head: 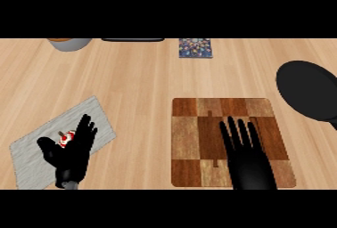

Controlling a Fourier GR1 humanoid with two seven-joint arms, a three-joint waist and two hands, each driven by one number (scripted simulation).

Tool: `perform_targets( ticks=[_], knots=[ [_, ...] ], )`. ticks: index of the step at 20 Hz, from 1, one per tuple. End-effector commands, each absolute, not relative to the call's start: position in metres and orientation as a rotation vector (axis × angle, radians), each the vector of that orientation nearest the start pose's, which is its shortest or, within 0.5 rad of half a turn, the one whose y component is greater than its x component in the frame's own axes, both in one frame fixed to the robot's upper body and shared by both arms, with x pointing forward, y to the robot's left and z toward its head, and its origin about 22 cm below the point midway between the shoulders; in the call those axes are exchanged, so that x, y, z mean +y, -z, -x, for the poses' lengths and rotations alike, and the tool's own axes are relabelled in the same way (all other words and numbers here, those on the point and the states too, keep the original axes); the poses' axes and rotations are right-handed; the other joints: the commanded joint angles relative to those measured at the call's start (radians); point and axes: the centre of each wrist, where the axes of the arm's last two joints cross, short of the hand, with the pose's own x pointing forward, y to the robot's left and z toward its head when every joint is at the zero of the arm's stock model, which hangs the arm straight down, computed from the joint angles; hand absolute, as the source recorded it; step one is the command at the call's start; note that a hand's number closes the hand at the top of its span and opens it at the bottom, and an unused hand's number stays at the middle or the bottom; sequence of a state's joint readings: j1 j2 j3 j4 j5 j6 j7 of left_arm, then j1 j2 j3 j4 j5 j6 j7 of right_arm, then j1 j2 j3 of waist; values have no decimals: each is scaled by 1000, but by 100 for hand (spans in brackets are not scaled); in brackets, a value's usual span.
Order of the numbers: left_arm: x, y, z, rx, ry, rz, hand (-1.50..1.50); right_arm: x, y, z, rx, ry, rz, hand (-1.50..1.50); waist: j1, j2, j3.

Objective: Pick the sweet potato from the cutting board and place it in the pan

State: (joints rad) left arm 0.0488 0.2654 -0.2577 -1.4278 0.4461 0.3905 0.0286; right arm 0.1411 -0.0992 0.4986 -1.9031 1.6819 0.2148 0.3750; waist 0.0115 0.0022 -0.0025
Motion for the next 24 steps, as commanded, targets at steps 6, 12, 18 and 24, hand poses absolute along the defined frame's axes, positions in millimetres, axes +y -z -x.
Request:
perform_targets(
  ticks=[6, 12, 18, 24],
  knots=[
    [242, 35, -205, -1232, -260, -78, 0, -133, -43, -208, -835, -1489, 1285, -150, -5, -4, 3],
    [263, 19, -218, -1233, -255, -72, 0, -136, -45, -220, -733, -1514, 1211, -150, -9, -3, 3],
    [265, 62, -219, -1231, -291, -75, 0, -133, -35, -203, -852, -1492, 1220, -150, -14, -2, 2],
    [255, 38, -213, -1223, -277, -82, 0, -136, -31, -236, -900, -1486, 1239, -150, -7, -2, 3]
  ],
)
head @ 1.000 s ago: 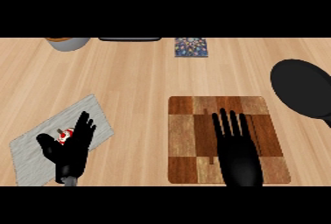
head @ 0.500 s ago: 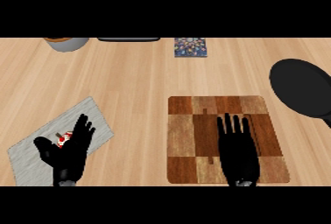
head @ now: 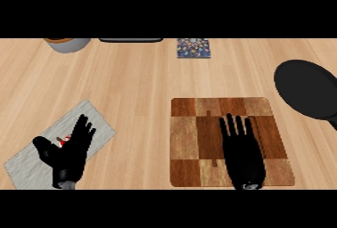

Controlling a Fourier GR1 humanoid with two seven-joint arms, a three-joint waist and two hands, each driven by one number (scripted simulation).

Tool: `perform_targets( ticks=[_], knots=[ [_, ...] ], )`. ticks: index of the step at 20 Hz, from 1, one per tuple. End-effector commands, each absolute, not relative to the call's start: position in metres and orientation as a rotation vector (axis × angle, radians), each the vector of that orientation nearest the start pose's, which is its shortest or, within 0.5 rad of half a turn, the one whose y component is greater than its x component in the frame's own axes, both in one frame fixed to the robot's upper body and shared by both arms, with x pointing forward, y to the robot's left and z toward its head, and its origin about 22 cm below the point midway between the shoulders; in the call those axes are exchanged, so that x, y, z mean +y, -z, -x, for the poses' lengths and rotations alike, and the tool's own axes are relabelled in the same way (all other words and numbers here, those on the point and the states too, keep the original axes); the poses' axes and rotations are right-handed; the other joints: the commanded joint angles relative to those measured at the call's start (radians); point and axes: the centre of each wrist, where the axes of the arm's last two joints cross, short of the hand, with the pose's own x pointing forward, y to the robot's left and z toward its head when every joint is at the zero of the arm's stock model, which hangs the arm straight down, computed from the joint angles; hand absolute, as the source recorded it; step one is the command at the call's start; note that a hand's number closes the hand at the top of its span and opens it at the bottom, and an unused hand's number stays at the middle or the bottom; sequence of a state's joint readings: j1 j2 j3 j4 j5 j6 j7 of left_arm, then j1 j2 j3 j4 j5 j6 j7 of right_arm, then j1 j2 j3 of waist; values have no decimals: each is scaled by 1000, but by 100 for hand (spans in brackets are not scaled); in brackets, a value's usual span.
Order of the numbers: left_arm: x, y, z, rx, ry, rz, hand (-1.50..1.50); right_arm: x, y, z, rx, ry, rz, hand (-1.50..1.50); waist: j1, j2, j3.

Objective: Pick the sweet potato from the cutting board and place it in the pan

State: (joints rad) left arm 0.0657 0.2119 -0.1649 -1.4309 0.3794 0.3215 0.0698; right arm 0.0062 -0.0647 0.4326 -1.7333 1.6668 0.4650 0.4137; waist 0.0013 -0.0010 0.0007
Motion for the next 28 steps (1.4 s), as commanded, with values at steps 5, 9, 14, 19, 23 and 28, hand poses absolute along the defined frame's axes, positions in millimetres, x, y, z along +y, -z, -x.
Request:
perform_targets(
  ticks=[5, 9, 14, 19, 23, 28],
  knots=[
    [239, 45, -231, -1240, -265, -82, 0, -168, -20, -229, -850, -1490, 1287, -150, -1, 1, -1],
    [242, 48, -214, -1221, -266, -81, 0, -172, -2, -228, -850, -1488, 1177, 150, 0, 1, -1],
    [245, 43, -213, -1251, -260, -63, 0, -197, 17, -233, -1002, -1632, 1214, 150, 3, 1, 0],
    [250, 46, -220, -1246, -271, -80, 0, -176, 11, -235, -1017, -1620, 1230, 150, 0, 1, -1],
    [253, 36, -221, -1236, -272, -80, 0, -211, 20, -223, -1130, -1519, 841, 150, -3, 2, 1],
    [263, 44, -224, -1232, -272, -83, 0, -251, 21, -225, -1168, -1493, 625, 150, -3, 3, 0]
  ],
)
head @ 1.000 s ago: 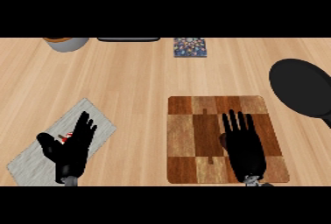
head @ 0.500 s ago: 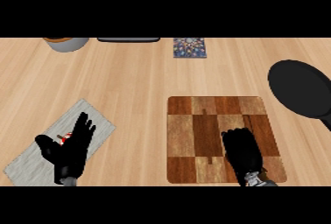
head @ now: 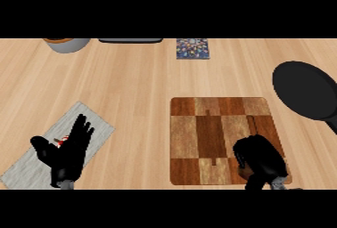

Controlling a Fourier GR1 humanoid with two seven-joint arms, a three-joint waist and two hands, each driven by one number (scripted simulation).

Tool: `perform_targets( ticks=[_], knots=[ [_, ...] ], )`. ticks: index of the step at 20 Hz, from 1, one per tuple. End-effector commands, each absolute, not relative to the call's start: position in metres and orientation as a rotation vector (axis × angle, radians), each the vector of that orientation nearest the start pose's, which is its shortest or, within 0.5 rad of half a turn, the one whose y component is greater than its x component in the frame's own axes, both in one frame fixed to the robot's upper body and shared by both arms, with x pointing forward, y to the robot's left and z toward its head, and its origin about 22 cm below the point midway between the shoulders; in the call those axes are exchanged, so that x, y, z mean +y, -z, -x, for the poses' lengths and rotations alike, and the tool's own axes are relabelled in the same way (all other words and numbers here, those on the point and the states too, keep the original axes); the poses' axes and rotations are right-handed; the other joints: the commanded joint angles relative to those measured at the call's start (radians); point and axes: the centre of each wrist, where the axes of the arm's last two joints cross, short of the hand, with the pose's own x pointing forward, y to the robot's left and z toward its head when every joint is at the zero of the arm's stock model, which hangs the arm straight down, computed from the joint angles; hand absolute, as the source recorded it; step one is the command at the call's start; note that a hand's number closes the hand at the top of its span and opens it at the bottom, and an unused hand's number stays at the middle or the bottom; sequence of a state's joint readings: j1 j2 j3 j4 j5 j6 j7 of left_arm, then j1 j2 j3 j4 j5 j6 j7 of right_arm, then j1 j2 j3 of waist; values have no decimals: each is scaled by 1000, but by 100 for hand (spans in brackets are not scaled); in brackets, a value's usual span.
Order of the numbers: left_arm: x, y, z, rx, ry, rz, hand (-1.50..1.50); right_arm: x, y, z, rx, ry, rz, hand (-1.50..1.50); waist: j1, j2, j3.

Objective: Pick the sweet potato from the cutting board and place it in the pan

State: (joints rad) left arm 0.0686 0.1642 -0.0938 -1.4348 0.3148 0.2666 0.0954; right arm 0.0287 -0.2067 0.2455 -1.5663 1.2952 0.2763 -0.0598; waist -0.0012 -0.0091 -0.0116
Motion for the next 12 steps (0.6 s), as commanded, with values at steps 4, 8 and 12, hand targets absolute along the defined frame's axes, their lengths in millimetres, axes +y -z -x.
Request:
perform_targets(
  ticks=[4, 8, 12],
  knots=[
    [251, 52, -201, -1234, -260, -105, 0, -244, 8, -208, -1253, -1466, 695, 150, 1, 8, 12],
    [259, 47, -221, -1235, -269, -86, 0, -268, -28, -209, -1476, -1394, 886, 150, -11, 7, 11],
    [262, 38, -228, -1225, -288, -93, 0, -263, -61, -200, -1637, -1118, 1033, 150, -22, 4, 12]
  ],
)
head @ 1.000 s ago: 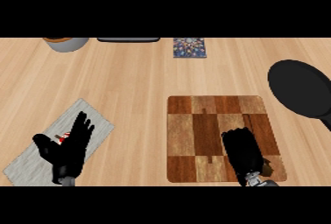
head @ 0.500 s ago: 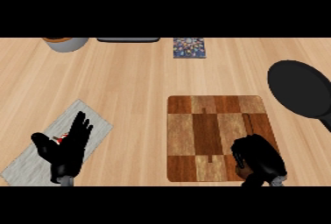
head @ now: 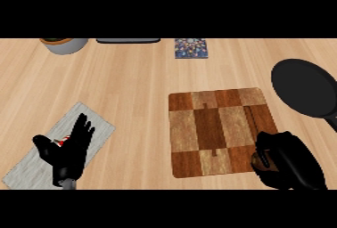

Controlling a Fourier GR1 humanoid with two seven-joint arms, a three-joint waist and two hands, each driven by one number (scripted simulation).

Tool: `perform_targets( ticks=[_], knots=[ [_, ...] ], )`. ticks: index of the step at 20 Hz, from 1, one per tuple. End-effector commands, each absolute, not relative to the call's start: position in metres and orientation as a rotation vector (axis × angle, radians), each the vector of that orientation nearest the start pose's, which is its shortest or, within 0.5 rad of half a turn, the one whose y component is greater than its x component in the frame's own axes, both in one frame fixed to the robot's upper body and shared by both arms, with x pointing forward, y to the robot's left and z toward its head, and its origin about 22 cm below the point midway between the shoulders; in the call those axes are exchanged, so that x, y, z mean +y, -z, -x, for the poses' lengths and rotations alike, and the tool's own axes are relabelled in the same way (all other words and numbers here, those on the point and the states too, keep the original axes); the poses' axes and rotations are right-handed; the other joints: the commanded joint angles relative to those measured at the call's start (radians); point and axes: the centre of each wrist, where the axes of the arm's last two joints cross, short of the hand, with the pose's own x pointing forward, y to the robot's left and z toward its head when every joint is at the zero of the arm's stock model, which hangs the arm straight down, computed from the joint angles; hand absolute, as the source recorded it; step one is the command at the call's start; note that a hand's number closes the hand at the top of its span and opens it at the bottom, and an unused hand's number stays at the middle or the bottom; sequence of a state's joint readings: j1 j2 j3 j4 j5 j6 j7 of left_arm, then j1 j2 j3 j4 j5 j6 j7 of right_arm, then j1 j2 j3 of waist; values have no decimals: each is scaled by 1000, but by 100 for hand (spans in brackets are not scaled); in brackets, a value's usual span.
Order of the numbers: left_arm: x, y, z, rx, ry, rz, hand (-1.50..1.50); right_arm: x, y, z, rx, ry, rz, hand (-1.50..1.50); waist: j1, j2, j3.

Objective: Pick the sweet potato from the cutting board and place it in the pan

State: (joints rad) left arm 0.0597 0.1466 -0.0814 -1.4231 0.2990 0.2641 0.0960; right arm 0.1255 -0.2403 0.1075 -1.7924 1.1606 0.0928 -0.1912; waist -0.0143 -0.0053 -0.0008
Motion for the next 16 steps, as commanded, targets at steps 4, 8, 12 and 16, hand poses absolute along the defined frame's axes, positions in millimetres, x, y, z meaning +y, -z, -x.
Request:
perform_targets(
  ticks=[4, 8, 12, 16],
  knots=[
    [260, 44, -222, -1222, -275, -86, 0, -283, -102, -185, -1676, -979, 1043, 150, -1, 2, 0],
    [258, 39, -224, -1255, -265, -77, 0, -290, -119, -197, -1652, -869, 1047, 150, 12, 5, 1],
    [245, 47, -224, -1228, -254, -57, 0, -324, -115, -224, -1620, -826, 1052, 150, 14, 6, 1],
    [240, 48, -217, -1220, -257, -65, 0, -333, -138, -262, -1638, -736, 975, 150, 19, 6, 1]
  ],
)
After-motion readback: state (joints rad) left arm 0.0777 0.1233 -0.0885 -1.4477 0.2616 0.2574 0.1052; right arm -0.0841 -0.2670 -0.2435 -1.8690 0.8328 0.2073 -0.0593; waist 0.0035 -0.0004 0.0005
